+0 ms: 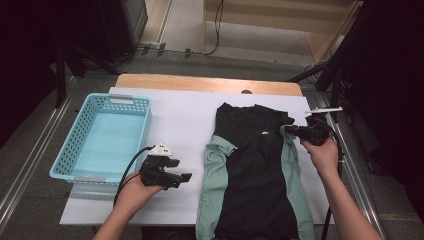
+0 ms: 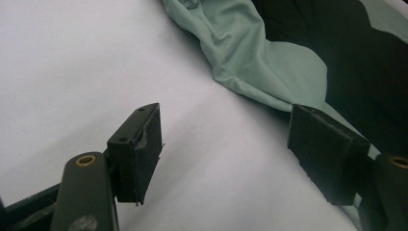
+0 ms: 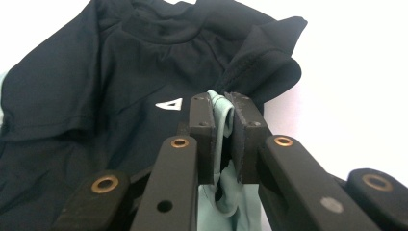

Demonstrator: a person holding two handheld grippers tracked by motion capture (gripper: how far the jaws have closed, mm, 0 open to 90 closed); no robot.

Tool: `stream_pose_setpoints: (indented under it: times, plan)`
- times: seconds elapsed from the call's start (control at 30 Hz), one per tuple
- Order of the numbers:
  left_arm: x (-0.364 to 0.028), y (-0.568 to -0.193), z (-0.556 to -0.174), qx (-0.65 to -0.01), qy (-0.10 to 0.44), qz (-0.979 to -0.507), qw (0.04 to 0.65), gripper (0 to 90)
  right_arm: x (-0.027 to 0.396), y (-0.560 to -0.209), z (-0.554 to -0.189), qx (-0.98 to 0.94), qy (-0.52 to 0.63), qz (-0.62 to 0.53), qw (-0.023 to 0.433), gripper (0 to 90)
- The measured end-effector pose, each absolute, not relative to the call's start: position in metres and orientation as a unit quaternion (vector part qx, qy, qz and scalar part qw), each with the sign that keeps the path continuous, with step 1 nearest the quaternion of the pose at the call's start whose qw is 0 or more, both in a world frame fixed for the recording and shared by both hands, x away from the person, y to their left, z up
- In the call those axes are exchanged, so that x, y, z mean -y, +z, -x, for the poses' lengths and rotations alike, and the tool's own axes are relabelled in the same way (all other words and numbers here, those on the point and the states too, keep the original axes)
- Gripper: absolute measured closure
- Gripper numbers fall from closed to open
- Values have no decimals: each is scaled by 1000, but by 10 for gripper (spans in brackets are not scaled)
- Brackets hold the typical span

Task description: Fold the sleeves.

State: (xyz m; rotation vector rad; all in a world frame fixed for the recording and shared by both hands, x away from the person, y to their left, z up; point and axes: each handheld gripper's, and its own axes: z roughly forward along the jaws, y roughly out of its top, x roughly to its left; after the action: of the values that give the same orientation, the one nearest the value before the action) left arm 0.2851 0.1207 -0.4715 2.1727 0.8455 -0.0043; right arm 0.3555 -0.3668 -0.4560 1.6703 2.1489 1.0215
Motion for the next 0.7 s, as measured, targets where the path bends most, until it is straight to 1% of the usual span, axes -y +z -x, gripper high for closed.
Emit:
stream_pose_setpoints:
  times: [0.7]
  plan:
    - [-121,-472,-285,-331,-3,-858,393,291,340,-458,-355,-761,345,-542,92,778]
